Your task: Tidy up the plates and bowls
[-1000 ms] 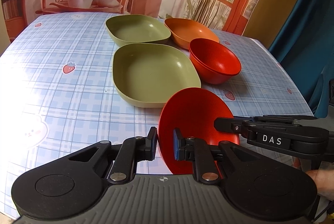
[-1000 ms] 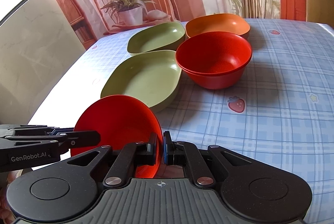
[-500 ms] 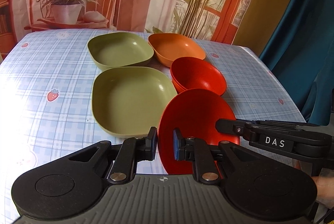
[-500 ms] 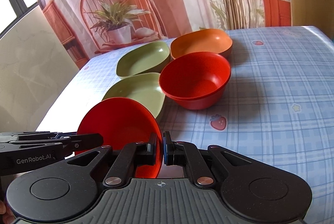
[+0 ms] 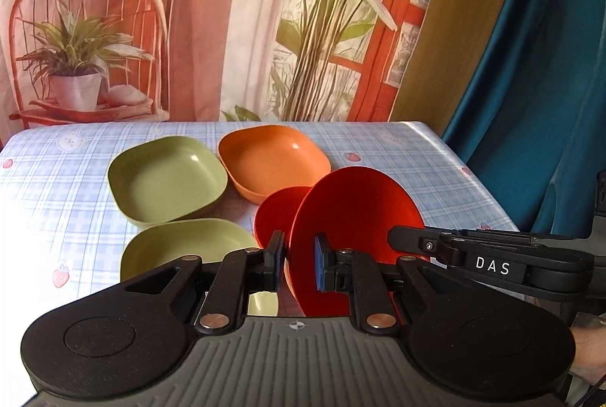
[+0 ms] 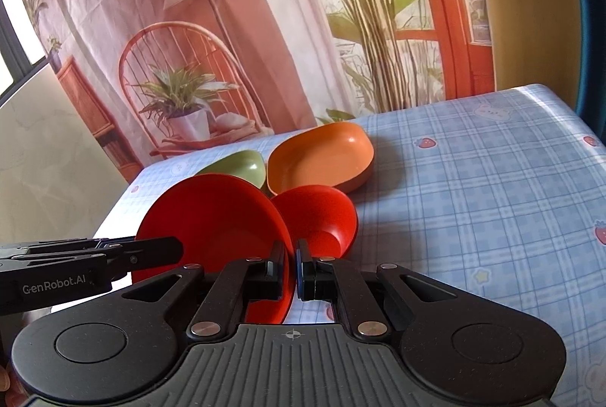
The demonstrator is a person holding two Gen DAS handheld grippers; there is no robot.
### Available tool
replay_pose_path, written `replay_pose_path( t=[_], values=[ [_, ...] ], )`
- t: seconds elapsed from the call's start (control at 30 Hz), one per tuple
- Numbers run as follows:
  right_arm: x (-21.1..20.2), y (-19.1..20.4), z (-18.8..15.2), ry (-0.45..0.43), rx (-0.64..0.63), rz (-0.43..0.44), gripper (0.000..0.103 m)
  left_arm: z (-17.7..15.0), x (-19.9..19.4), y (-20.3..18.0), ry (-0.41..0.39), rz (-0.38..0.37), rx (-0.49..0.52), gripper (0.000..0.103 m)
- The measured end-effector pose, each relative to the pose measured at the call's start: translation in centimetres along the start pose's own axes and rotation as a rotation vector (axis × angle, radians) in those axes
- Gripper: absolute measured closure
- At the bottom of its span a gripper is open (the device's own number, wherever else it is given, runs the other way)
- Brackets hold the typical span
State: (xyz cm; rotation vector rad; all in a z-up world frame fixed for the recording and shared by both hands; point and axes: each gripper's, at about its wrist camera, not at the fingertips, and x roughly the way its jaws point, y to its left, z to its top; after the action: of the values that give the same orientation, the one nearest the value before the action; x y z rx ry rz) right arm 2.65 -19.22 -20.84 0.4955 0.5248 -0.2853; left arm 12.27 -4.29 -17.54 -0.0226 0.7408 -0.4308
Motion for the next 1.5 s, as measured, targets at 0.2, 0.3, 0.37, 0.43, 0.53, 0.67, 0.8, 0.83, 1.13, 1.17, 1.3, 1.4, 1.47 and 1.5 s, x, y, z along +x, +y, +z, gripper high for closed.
replay_pose_path(
  t=[0.2,0.3,0.37,0.43,0.53,0.67,0.8,0.83,1.13,1.17,1.3,1.4,1.47,1.5],
  values=[
    [0.6,-0.7,2.5,-0.006,-0.007,-0.007,0.097,2.1,1.7,-0.5,-0.006,0.002,0.004,0.086],
    [1.0,-1.2,4.0,-0.019,-0.01,-0.013,0.097,3.4,2.8,-0.3,-0.017,-0.014,0.0,0.086],
    [1.3,-1.4,4.9,-0.026,-0.012,-0.016,0.097,4.1,3.5,-0.4,-0.026,-0.017,0.011,0.086],
    [1.8,-1.6,5.8,-0.03,-0.024,-0.025,0.098,4.8,4.2,-0.6,-0.025,-0.013,0.018,0.086],
    [2.7,-1.8,6.8,-0.026,-0.04,-0.043,0.098,5.3,5.3,-0.7,-0.02,-0.005,0.031,0.086],
    [4.2,-2.4,6.9,0.003,-0.04,-0.053,0.098,5.3,6.9,-0.3,0.016,0.001,0.025,0.086],
    [5.7,-2.9,5.9,0.035,-0.029,-0.055,0.098,4.4,8.4,0.4,0.059,0.018,0.015,0.086],
    [6.0,-2.8,5.7,0.04,-0.033,-0.054,0.098,4.2,8.6,0.6,0.068,0.023,0.011,0.086],
    [8.3,-2.7,4.1,0.078,-0.066,-0.062,0.098,3.0,10.5,1.7,0.118,0.055,0.031,0.086],
    [8.4,-2.7,4.0,0.082,-0.067,-0.063,0.098,2.9,10.6,1.7,0.12,0.058,0.036,0.086],
    [8.9,-2.7,3.7,0.087,-0.08,-0.072,0.098,2.6,11.0,1.6,0.125,0.069,0.062,0.086],
    [9.0,-2.7,3.5,0.082,-0.104,-0.085,0.097,2.5,11.3,1.5,0.131,0.069,0.066,0.086],
    [9.1,-2.7,3.4,0.078,-0.109,-0.088,0.097,2.4,11.5,1.6,0.137,0.07,0.069,0.085],
    [9.1,-2.7,3.4,0.077,-0.111,-0.089,0.097,2.4,11.6,1.6,0.14,0.07,0.069,0.085]
  ],
)
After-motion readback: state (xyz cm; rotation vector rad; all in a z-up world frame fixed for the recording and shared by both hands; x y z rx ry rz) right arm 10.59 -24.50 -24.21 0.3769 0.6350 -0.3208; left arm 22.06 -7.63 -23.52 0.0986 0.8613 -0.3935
